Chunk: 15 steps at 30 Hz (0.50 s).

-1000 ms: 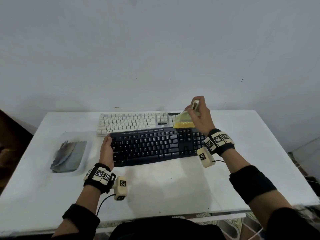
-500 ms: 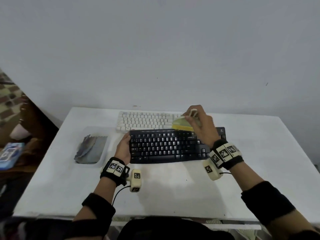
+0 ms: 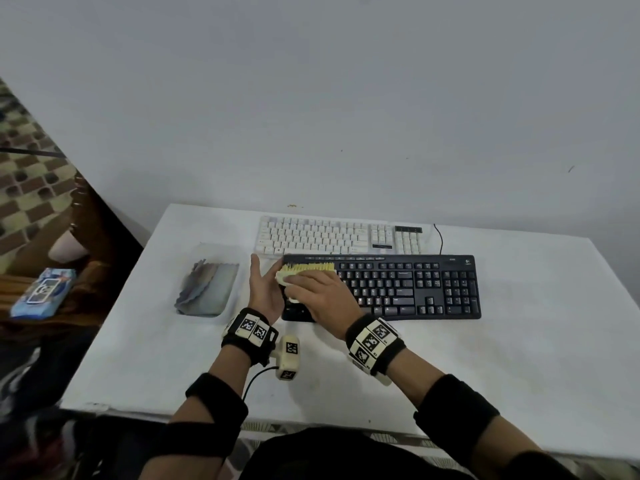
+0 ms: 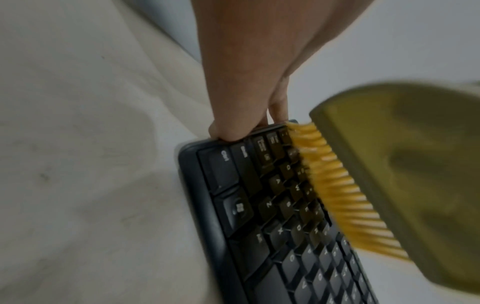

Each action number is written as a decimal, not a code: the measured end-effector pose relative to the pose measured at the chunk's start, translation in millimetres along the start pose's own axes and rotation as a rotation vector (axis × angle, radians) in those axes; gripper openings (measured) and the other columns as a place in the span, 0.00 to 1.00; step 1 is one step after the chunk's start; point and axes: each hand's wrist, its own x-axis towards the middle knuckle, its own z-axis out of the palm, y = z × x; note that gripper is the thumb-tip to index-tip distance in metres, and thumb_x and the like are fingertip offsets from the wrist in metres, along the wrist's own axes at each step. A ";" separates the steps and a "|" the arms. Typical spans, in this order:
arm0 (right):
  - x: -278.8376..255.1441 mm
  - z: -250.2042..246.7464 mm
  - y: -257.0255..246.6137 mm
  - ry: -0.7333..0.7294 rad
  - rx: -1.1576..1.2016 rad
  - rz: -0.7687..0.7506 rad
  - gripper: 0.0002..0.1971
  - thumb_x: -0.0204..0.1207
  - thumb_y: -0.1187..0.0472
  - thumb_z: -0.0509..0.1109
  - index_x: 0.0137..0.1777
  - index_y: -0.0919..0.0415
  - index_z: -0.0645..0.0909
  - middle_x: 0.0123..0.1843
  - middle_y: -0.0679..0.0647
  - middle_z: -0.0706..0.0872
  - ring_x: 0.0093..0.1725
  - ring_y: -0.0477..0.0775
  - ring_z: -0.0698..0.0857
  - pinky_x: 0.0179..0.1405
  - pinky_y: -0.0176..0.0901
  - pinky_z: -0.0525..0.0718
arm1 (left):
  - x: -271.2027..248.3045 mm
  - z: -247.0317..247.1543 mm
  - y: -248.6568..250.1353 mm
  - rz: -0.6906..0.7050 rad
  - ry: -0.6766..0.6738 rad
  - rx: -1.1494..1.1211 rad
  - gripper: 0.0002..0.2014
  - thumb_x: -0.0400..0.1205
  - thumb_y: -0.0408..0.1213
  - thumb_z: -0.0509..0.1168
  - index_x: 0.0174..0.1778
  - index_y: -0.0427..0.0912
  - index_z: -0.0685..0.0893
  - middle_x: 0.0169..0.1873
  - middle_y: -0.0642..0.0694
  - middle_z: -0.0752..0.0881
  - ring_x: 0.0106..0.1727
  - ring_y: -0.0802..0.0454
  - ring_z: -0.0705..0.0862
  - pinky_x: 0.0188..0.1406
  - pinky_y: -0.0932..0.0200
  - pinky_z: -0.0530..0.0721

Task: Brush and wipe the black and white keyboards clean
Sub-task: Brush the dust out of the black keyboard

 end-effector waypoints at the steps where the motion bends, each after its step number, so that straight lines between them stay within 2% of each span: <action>1: -4.3 0.0 1.7 -0.007 -0.031 0.009 0.17 0.79 0.67 0.72 0.63 0.50 0.78 0.68 0.49 0.87 0.65 0.57 0.84 0.56 0.56 0.82 | 1.7 -0.5 -1.0 0.000 0.022 0.014 0.45 0.83 0.77 0.46 0.77 0.44 0.83 0.72 0.34 0.85 0.77 0.35 0.80 0.81 0.39 0.74; 4: -15.0 -8.5 4.0 -0.001 -0.093 0.094 0.15 0.80 0.65 0.69 0.63 0.50 0.75 0.67 0.50 0.87 0.62 0.57 0.82 0.53 0.56 0.82 | 3.1 1.8 -1.7 0.027 0.063 0.049 0.42 0.83 0.75 0.49 0.75 0.45 0.84 0.73 0.34 0.84 0.73 0.35 0.83 0.70 0.39 0.82; 7: -16.6 -14.5 0.5 0.059 -0.069 0.126 0.11 0.81 0.63 0.64 0.61 0.52 0.77 0.66 0.51 0.87 0.62 0.56 0.82 0.55 0.55 0.82 | 5.5 0.6 -2.9 0.036 0.065 0.060 0.40 0.84 0.74 0.50 0.75 0.45 0.84 0.73 0.33 0.84 0.69 0.36 0.85 0.67 0.40 0.83; 8: -13.5 -14.0 -2.0 0.068 -0.045 0.097 0.10 0.82 0.64 0.65 0.61 0.52 0.77 0.66 0.51 0.87 0.63 0.56 0.82 0.57 0.54 0.81 | 4.8 0.3 -3.0 0.034 0.063 0.057 0.40 0.84 0.74 0.50 0.76 0.45 0.84 0.72 0.33 0.84 0.69 0.36 0.85 0.68 0.40 0.83; 12: 3.2 -5.3 -11.2 0.038 0.064 0.002 0.09 0.83 0.66 0.66 0.58 0.54 0.79 0.66 0.50 0.87 0.66 0.56 0.83 0.62 0.52 0.78 | 4.3 -2.1 -2.5 0.016 0.030 0.014 0.43 0.84 0.74 0.49 0.77 0.41 0.82 0.72 0.31 0.84 0.76 0.34 0.81 0.81 0.38 0.74; 13: 4.1 -4.3 -9.7 0.030 0.081 0.012 0.09 0.82 0.68 0.67 0.58 0.54 0.79 0.66 0.50 0.88 0.66 0.56 0.83 0.62 0.53 0.79 | 4.5 -2.3 -2.3 0.010 0.034 0.016 0.43 0.84 0.74 0.49 0.77 0.42 0.82 0.71 0.32 0.85 0.76 0.34 0.81 0.79 0.39 0.76; 15: -1.4 -7.0 -2.3 0.009 0.085 0.049 0.12 0.80 0.70 0.70 0.57 0.53 0.78 0.66 0.49 0.88 0.65 0.55 0.83 0.61 0.56 0.81 | 4.3 -0.8 -2.2 0.011 0.037 0.037 0.40 0.85 0.73 0.48 0.77 0.45 0.83 0.69 0.33 0.86 0.72 0.36 0.84 0.70 0.41 0.82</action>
